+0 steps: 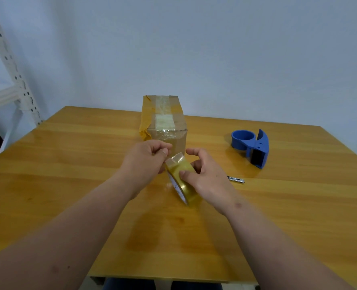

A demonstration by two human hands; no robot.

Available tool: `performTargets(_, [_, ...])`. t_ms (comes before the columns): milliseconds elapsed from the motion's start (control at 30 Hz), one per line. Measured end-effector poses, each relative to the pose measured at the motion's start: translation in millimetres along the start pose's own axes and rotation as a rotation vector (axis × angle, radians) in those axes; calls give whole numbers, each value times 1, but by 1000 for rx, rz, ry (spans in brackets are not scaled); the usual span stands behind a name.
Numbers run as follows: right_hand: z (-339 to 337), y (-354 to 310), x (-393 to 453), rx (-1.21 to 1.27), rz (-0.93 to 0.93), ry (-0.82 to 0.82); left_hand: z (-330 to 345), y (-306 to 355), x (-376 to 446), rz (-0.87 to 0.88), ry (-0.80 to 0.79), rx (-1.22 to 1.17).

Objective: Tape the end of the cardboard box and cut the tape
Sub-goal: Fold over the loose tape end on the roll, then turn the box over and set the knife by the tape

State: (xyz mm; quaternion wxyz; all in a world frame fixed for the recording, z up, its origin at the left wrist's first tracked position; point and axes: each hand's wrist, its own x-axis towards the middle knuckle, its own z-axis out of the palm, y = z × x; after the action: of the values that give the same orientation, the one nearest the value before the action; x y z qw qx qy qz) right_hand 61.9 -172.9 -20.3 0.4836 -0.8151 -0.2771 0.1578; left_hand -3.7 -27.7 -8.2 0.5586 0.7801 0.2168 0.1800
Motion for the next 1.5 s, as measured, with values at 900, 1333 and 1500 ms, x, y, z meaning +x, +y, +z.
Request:
performTargets(900, [-41,51,68,-975,-159,93,55,-21,48,101,-334,902])
performTargets(1333, [-40,58,66,-927,-81,111,48,-29,46,92,-349,956])
performTargets(1500, [-30,33,57,-762,-127,156,27,-27,38,66,-271,974])
